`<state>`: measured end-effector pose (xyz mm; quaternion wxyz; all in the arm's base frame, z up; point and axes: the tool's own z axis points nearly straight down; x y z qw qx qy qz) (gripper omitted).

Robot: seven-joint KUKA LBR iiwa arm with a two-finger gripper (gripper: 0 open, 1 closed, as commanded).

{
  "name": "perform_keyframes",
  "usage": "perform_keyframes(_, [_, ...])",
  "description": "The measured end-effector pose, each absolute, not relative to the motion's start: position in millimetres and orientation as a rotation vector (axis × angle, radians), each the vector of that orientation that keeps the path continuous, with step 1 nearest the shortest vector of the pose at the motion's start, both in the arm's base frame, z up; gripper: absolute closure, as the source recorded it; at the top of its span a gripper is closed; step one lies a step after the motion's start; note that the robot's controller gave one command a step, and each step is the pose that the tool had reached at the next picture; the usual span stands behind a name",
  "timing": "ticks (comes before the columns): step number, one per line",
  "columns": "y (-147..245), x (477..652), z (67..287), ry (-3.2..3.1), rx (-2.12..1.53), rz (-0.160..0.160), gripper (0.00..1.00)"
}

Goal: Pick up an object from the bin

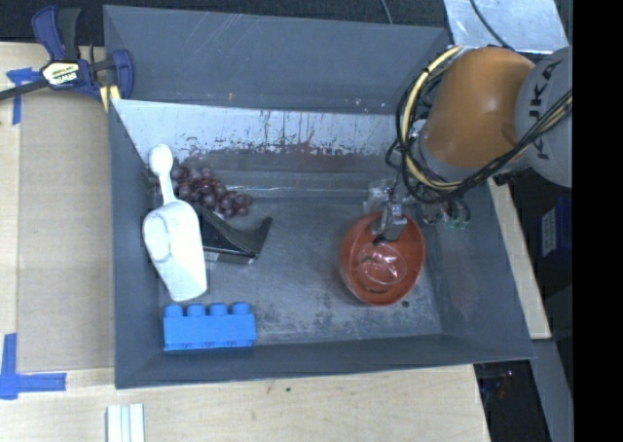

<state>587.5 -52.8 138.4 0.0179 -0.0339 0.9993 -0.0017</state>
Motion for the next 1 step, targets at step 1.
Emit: perform_keyframes(1, [-43.7,612.3,224.7,3.091,-0.095,-0.007,1.00])
